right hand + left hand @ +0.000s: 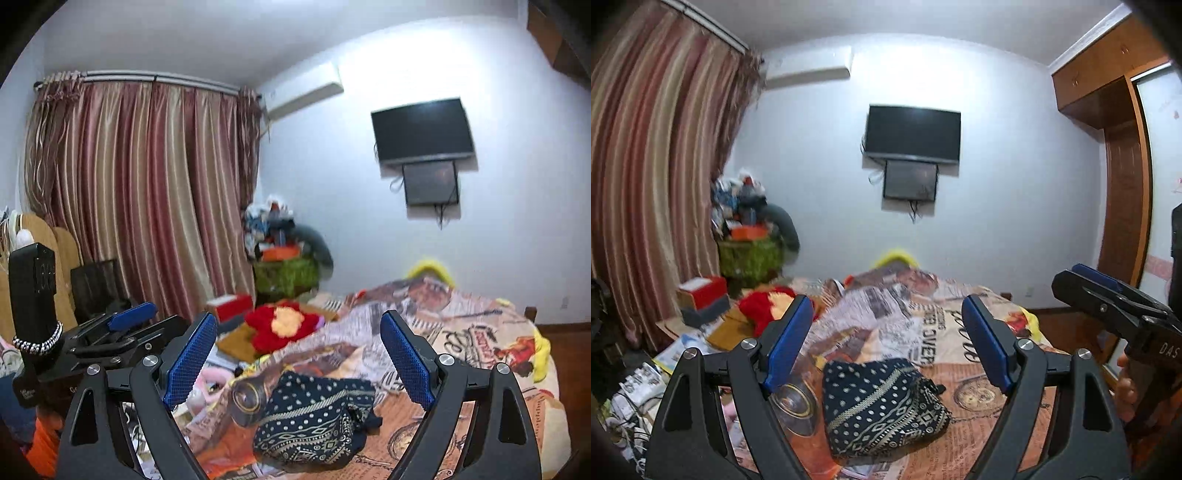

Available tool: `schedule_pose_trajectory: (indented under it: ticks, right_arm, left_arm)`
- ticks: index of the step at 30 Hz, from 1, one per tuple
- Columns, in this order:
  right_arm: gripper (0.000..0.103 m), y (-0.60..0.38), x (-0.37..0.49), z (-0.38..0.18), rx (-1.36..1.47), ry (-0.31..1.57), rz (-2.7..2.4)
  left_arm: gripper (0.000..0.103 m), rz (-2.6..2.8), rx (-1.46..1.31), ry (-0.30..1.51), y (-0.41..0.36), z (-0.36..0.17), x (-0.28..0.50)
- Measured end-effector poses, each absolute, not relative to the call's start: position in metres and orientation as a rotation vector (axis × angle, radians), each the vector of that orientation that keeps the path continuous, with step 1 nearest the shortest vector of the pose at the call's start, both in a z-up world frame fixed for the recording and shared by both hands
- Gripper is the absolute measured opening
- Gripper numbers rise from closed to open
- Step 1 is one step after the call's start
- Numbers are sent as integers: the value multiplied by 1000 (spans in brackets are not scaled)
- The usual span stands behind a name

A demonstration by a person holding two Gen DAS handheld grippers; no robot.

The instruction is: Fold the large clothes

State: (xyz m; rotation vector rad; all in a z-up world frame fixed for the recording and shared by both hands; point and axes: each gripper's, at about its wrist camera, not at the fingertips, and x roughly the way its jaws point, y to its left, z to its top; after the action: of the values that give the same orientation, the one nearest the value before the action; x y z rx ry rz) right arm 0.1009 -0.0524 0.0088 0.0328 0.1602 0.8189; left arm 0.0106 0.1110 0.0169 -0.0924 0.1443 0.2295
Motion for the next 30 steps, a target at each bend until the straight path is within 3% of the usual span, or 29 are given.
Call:
schedule_pose_trajectory:
  ticks: [3,7,10,30]
  right_arm:
    - [90,-58,83,9,28,122,788]
    - [100,-60,66,4,9,106,741]
    - [101,-60,59,0,-7,109,719]
    - [102,-57,74,-17,14,204,716]
  left_arm:
    - [83,266,-77,116,105,16,-1]
    - [91,275,-89,121,102,11,-8]
    - [92,286,-86,129,102,7,-8]
    - [93,272,-99,194,103,-11,2]
